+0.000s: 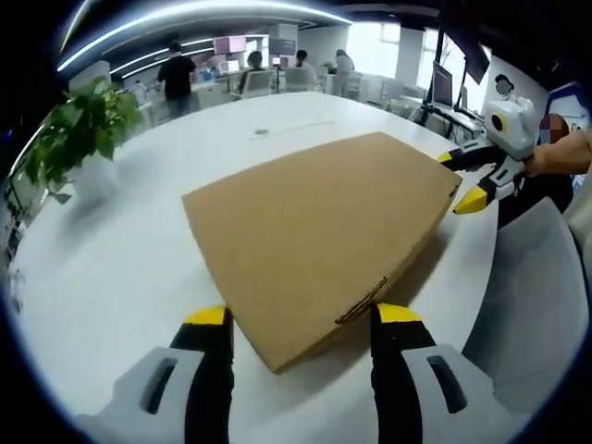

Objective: Operate the shoe box by opening the lid, removing the specified soft item, and placing it in the target area until the item is outside and the box remains undamaged.

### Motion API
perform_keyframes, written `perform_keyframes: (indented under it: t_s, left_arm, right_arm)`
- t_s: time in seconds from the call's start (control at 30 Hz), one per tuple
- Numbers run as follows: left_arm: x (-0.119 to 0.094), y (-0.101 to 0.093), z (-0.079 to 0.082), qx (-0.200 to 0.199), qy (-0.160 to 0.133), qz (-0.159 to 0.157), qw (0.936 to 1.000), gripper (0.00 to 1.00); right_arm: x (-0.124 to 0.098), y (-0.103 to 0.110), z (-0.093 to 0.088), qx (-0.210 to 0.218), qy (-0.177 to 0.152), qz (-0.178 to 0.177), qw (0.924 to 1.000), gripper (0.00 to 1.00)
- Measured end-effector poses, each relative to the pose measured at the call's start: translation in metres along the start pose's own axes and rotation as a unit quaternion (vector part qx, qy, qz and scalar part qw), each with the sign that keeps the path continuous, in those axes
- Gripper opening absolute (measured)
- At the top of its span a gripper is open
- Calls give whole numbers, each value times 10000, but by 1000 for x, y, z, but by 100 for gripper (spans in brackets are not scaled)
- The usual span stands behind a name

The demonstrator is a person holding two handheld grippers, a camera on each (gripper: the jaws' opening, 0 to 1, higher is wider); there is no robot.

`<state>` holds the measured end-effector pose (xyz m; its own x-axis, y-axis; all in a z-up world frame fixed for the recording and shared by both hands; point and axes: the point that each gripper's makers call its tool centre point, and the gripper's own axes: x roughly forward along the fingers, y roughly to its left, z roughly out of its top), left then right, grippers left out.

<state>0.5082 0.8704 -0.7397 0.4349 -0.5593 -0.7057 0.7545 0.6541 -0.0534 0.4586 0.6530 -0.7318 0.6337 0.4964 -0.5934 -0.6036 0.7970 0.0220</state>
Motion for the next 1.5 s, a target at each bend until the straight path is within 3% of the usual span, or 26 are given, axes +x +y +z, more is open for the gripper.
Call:
perform_keyframes:
  t_s: [0.63, 1.03, 1.5]
  left_arm:
    - [-16, -2, -14, -85, 67, -31, 9999, 59]
    - [-32, -18, -1, -105, -129, -95, 9998, 66]
    - [-49, -23, 18, 16, -342, 31, 9994, 68]
  right_arm:
    - [-5, 20, 3, 63, -36, 124, 9999, 50]
    - [-14, 25, 14, -70, -157, 122, 9998, 53]
    - [-27, 24, 34, -198, -348, 108, 9991, 54]
